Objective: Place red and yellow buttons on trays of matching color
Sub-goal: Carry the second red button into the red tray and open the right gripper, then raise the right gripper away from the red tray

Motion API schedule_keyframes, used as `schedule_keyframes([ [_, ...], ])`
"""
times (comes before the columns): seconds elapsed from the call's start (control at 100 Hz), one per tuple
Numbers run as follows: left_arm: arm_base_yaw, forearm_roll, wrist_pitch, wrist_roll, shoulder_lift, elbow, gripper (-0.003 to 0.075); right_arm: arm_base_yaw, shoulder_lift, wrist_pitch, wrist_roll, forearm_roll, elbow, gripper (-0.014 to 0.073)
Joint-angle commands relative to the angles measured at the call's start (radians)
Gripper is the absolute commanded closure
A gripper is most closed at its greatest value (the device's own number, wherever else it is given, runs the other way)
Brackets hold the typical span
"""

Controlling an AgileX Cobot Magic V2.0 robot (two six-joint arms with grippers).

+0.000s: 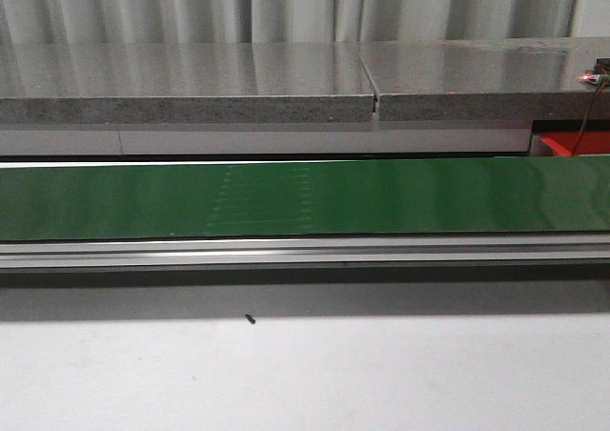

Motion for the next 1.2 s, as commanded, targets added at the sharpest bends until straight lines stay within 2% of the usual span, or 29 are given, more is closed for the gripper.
schedule_keyframes([
  [0.0,-0.009,-0.025,-0.067,0.001,0.002,-0.027,0.0741,-0.006,-0.054,-0.036,-0.007,0.010,-0.033,0.0381],
  [0.09,-0.009,-0.025,-0.067,0.001,0.002,-0.027,0.0741,-0.006,-0.055,-0.042,-0.010,0.010,-0.033,0.0223],
  [0.16,-0.009,-0.025,-0.067,0.001,0.002,-0.027,0.0741,-0.006,-0.057,-0.049,-0.010,0.010,-0.033,0.0151],
  [0.49,-0.009,-0.025,-0.067,0.001,0.002,-0.027,0.0741,-0.006,-0.133,-0.061,-0.010,0.008,-0.026,0.0146],
  [0.65,-0.009,-0.025,-0.067,0.001,0.002,-0.027,0.0741,-0.006,-0.222,-0.071,-0.011,0.003,0.052,0.0151],
  [0.71,-0.009,-0.025,-0.067,0.001,0.002,-0.027,0.0741,-0.006,-0.268,-0.086,-0.011,0.001,0.106,0.0179],
  [0.78,-0.009,-0.025,-0.067,0.001,0.002,-0.027,0.0741,-0.002,-0.328,-0.086,-0.011,0.001,0.171,0.0258],
  [0.87,-0.009,-0.025,-0.067,0.001,0.002,-0.027,0.0741,0.012,-0.407,-0.094,-0.011,0.001,0.260,0.0426],
  [0.91,-0.009,-0.025,-0.067,0.001,0.002,-0.027,0.0741,0.025,-0.457,-0.100,-0.011,0.001,0.299,0.0526],
  [0.99,-0.009,-0.025,-0.067,0.001,0.002,-0.027,0.0741,0.053,-0.537,-0.100,-0.013,0.000,0.362,0.0664],
  [1.19,-0.009,-0.025,-0.067,0.001,0.002,-0.027,0.0741,0.158,-0.741,-0.031,-0.049,-0.001,0.445,0.0661],
])
